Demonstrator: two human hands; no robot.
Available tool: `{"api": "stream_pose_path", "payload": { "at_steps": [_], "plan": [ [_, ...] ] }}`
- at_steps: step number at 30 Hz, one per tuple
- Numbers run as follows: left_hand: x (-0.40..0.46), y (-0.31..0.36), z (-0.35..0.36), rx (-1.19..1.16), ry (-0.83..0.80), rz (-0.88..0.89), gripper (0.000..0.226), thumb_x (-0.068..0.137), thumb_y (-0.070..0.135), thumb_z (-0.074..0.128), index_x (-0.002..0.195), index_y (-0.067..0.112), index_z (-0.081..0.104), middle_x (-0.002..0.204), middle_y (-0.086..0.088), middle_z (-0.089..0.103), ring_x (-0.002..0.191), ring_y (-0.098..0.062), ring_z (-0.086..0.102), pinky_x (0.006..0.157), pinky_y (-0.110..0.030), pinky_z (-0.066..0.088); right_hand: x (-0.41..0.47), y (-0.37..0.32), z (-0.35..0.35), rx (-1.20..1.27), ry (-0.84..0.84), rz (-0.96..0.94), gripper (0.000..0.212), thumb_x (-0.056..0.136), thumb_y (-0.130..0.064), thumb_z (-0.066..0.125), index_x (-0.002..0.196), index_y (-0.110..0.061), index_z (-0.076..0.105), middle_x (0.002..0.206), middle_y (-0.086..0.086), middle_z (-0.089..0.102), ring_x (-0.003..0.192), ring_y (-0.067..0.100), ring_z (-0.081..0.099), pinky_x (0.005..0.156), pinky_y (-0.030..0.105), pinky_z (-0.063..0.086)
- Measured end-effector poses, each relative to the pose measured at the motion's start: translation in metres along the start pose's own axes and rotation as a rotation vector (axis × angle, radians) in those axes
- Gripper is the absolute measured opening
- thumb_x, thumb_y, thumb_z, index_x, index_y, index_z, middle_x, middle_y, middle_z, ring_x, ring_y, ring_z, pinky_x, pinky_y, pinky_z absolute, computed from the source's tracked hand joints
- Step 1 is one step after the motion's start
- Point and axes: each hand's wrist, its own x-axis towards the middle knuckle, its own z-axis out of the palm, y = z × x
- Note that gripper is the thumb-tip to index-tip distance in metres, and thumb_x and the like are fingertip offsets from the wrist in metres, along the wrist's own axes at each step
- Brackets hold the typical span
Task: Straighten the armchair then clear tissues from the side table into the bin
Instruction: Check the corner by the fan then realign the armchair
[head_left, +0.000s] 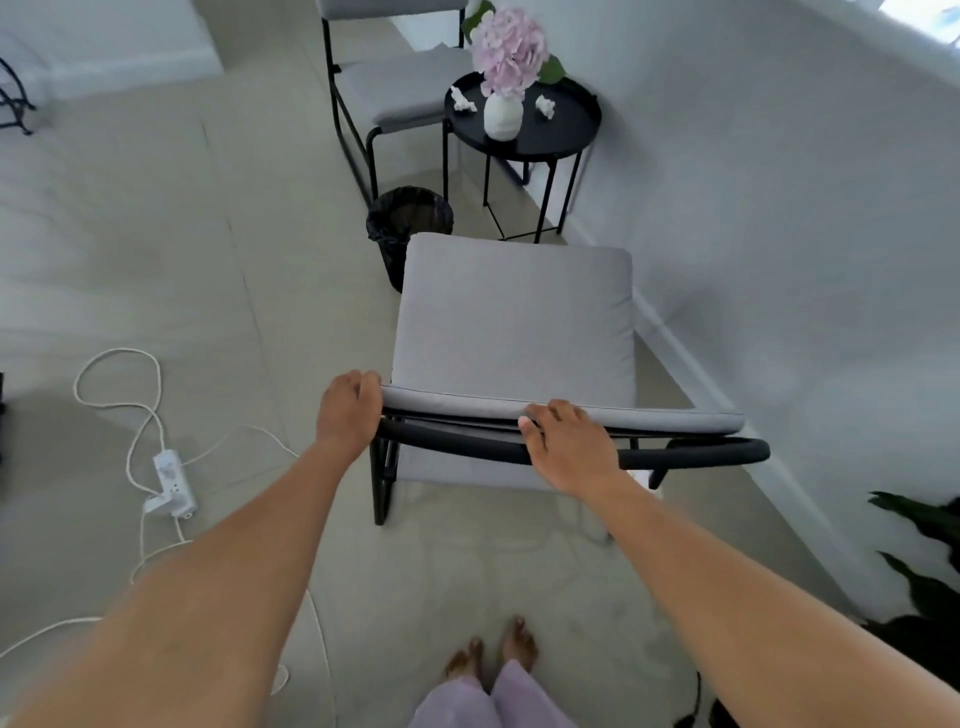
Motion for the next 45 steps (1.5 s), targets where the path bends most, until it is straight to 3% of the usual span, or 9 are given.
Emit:
{"api": "stream_pose_path", "payload": {
  "at_steps": [3, 5, 7, 12, 21, 35, 42, 45],
  "plan": [
    [-0.006, 0.002, 0.004, 0.020, 0.064, -0.018, 0.047, 0.085, 0.030, 0.027, 0.083, -0.002, 0.061, 0.087, -0.015, 0.058, 0.084, -0.026, 0.050, 0.076, -0.035, 0.037, -0.001, 0.001, 0.004, 0.001, 0.088, -0.019, 0.062, 0.090, -0.047, 0.006, 0.124, -0.023, 0.052, 0.125, 0.003, 0.055, 0.120, 0.024, 0.050, 0.096, 0.039, 0.044],
    [-0.009, 0.004, 0.008, 0.050, 0.090, -0.025, 0.045, 0.091, 0.029, 0.026, 0.089, 0.002, 0.062, 0.090, -0.014, 0.056, 0.088, -0.027, 0.050, 0.078, -0.035, 0.037, -0.001, 0.003, 0.007, 0.028, 0.150, -0.031, 0.071, 0.083, -0.047, 0.001, 0.120, -0.022, 0.056, 0.119, 0.002, 0.059, 0.115, 0.024, 0.053, 0.090, 0.038, 0.048],
    [-0.008, 0.005, 0.012, 0.086, 0.111, -0.055, 0.045, 0.095, 0.026, 0.026, 0.098, 0.001, 0.064, 0.101, -0.018, 0.061, 0.099, -0.031, 0.054, 0.081, -0.036, 0.038, 0.000, 0.004, 0.008, 0.024, 0.184, -0.040, 0.066, 0.085, -0.044, 0.007, 0.115, -0.019, 0.061, 0.112, 0.004, 0.064, 0.109, 0.025, 0.058, 0.085, 0.038, 0.050],
    [-0.007, 0.005, 0.017, 0.142, 0.139, -0.093, 0.046, 0.096, 0.026, 0.024, 0.102, 0.005, 0.064, 0.107, -0.020, 0.063, 0.102, -0.034, 0.055, 0.082, -0.037, 0.039, 0.004, 0.011, 0.011, -0.022, 0.208, -0.063, 0.056, 0.091, -0.039, 0.019, 0.103, -0.016, 0.069, 0.100, 0.006, 0.072, 0.098, 0.028, 0.066, 0.077, 0.036, 0.054],
    [-0.022, 0.032, 0.035, 0.154, 0.151, -0.101, 0.047, 0.098, 0.023, 0.023, 0.104, 0.003, 0.064, 0.113, -0.022, 0.063, 0.110, -0.034, 0.054, 0.091, -0.040, 0.041, 0.012, 0.043, 0.001, -0.087, 0.246, -0.137, 0.061, 0.089, -0.041, 0.017, 0.107, -0.016, 0.070, 0.106, 0.007, 0.073, 0.102, 0.028, 0.066, 0.086, 0.037, 0.053],
    [-0.072, 0.096, 0.136, 0.137, 0.246, -0.200, 0.048, 0.097, 0.024, 0.021, 0.110, 0.003, 0.063, 0.118, -0.025, 0.061, 0.113, -0.036, 0.052, 0.095, -0.041, 0.039, 0.031, 0.173, -0.042, -0.116, 0.242, -0.298, 0.063, 0.086, -0.043, 0.017, 0.088, -0.014, 0.073, 0.089, 0.005, 0.074, 0.084, 0.027, 0.068, 0.072, 0.031, 0.050],
    [-0.105, 0.145, 0.199, 0.148, 0.260, -0.212, 0.047, 0.096, 0.023, 0.023, 0.102, -0.002, 0.063, 0.114, -0.024, 0.060, 0.110, -0.035, 0.052, 0.094, -0.043, 0.039, 0.047, 0.255, -0.073, -0.150, 0.283, -0.397, 0.065, 0.083, -0.045, 0.016, 0.090, -0.016, 0.073, 0.092, 0.001, 0.075, 0.084, 0.026, 0.068, 0.069, 0.029, 0.047],
    [-0.114, 0.152, 0.215, 0.173, 0.239, -0.210, 0.047, 0.095, 0.026, 0.024, 0.103, -0.001, 0.062, 0.119, -0.022, 0.059, 0.118, -0.035, 0.050, 0.100, -0.046, 0.040, 0.049, 0.276, -0.079, -0.132, 0.295, -0.388, 0.065, 0.081, -0.047, 0.017, 0.092, -0.018, 0.073, 0.096, 0.000, 0.076, 0.087, 0.026, 0.069, 0.069, 0.029, 0.048]
  ]
}}
